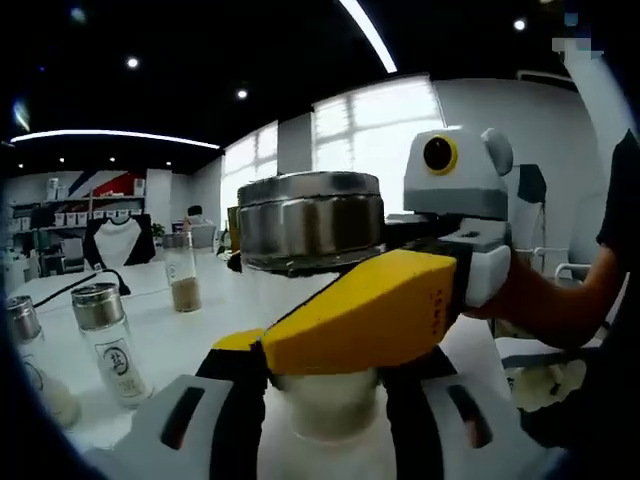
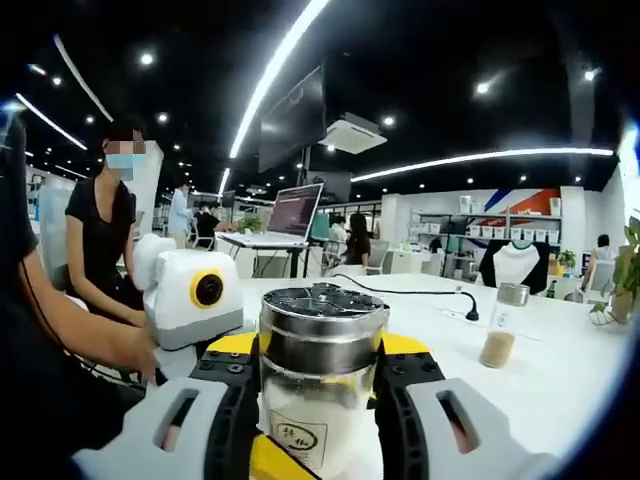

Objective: Rotate the seasoning bottle until the label or dispensing opening points toward the visible target arrow and the bottle remains upright within the marked orientation range

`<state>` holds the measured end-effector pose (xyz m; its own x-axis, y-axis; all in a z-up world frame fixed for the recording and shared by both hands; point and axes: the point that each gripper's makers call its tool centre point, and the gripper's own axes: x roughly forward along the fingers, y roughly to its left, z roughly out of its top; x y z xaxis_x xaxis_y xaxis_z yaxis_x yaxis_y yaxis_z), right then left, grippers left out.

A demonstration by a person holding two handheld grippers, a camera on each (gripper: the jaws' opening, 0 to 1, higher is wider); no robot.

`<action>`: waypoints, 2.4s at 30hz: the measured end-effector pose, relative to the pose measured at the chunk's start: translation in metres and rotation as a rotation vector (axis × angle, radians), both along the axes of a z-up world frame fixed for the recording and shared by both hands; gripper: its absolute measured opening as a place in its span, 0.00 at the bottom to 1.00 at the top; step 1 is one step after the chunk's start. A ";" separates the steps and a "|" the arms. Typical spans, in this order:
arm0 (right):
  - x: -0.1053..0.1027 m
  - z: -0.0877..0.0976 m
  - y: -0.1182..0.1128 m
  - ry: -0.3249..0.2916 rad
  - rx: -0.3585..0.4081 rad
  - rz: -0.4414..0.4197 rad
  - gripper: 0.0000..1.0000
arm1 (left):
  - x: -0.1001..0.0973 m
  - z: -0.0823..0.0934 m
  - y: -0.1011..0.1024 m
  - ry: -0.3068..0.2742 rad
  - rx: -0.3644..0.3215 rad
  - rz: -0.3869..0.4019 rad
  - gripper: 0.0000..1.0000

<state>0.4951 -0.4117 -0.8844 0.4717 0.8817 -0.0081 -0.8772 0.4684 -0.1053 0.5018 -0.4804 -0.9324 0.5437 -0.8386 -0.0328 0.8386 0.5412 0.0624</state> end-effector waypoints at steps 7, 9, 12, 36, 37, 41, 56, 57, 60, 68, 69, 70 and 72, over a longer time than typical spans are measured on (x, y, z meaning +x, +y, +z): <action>0.007 0.012 0.004 -0.037 0.070 -0.135 0.42 | 0.005 0.001 0.003 -0.023 0.011 0.037 0.53; 0.010 0.012 0.003 -0.033 0.081 -0.160 0.42 | 0.008 0.002 0.006 -0.016 0.003 0.053 0.51; 0.015 0.010 0.001 -0.037 0.083 -0.215 0.42 | 0.011 0.003 0.011 -0.025 0.003 0.081 0.51; 0.020 -0.006 -0.003 0.033 0.002 -0.087 0.42 | 0.016 -0.006 0.017 0.028 0.029 0.098 0.45; 0.019 -0.007 -0.004 0.040 -0.001 -0.081 0.43 | 0.016 -0.007 0.016 0.025 0.036 0.099 0.45; 0.016 -0.005 -0.005 0.047 0.005 -0.098 0.41 | 0.015 -0.005 0.014 0.000 0.040 0.098 0.45; 0.045 0.000 -0.010 0.079 0.088 -0.215 0.41 | 0.021 0.002 0.034 0.003 -0.016 0.174 0.60; 0.049 0.002 -0.009 0.074 0.081 -0.221 0.41 | 0.021 0.003 0.035 0.002 -0.021 0.178 0.61; 0.061 0.003 -0.009 0.067 0.066 -0.245 0.41 | 0.018 0.003 0.039 0.018 -0.041 0.167 0.64; 0.100 0.002 -0.010 0.059 0.051 -0.320 0.41 | 0.008 -0.004 0.060 -0.006 0.019 0.191 0.76; 0.101 0.000 -0.008 0.060 0.045 -0.322 0.41 | 0.008 -0.005 0.061 -0.003 0.018 0.188 0.78; 0.104 -0.003 -0.007 0.064 0.032 -0.327 0.41 | 0.007 -0.009 0.064 0.017 0.030 0.188 0.80; 0.108 -0.008 -0.005 0.057 0.001 -0.333 0.41 | 0.006 -0.011 0.068 0.019 0.051 0.200 0.83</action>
<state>0.6028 -0.4167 -0.8925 0.7328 0.6792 -0.0416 -0.6804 0.7304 -0.0598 0.5082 -0.4124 -0.9438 0.6979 -0.7113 -0.0841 0.7162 0.6934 0.0791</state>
